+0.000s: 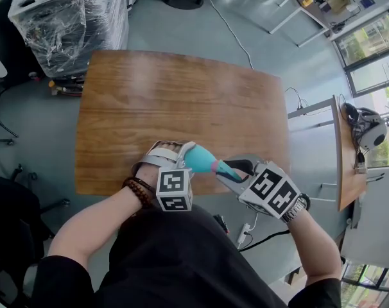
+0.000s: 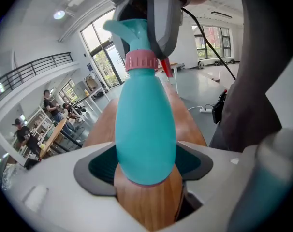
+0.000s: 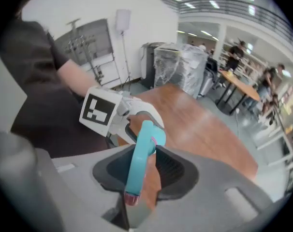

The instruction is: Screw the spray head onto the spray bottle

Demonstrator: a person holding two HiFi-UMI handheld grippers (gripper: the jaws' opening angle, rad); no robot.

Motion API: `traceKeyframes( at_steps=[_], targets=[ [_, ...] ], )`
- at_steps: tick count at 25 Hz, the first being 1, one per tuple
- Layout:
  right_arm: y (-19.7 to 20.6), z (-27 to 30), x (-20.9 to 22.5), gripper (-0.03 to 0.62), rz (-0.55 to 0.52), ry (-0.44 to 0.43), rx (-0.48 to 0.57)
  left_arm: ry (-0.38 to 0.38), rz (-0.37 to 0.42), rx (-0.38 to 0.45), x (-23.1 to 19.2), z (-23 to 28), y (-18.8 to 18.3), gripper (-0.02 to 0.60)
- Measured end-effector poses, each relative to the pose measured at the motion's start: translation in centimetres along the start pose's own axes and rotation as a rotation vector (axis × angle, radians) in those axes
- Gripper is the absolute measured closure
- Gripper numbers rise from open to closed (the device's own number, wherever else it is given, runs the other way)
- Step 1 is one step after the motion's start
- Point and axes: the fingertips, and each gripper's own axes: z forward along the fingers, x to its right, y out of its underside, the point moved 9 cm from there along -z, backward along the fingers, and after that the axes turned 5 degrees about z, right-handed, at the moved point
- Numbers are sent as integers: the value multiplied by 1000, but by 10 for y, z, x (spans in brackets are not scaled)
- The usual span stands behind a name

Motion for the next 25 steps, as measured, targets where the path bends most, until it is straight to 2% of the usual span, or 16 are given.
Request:
traceKeyframes(
  at_steps=[4, 7, 9, 11, 13, 16, 20, 23, 25],
  targets=[
    [15, 5, 16, 480, 508, -76, 156, -54, 1, -44, -4, 2, 4, 196],
    [29, 12, 22, 480, 935, -194, 253, -112, 51, -96, -7, 3, 5, 196],
    [34, 15, 23, 479, 1088, -245, 301, -140, 79, -119, -10, 4, 6, 196],
    [35, 16, 22, 477, 1096, -237, 314, -147, 98, -130, -11, 5, 6, 196],
    [34, 15, 21, 476, 1040, -207, 299, -130, 95, -125, -10, 7, 5, 195],
    [31, 12, 20, 449, 944, -162, 273, -75, 27, -83, -6, 9, 3, 193],
    [21, 4, 17, 373, 781, -112, 254, -23, -38, -18, 0, 12, 1, 193],
    [16, -3, 13, 370, 658, -90, 232, -12, -68, 21, 0, 10, 2, 193],
    [14, -7, 9, 370, 513, -44, 211, -12, -85, 36, -2, 8, 2, 193]
  ],
)
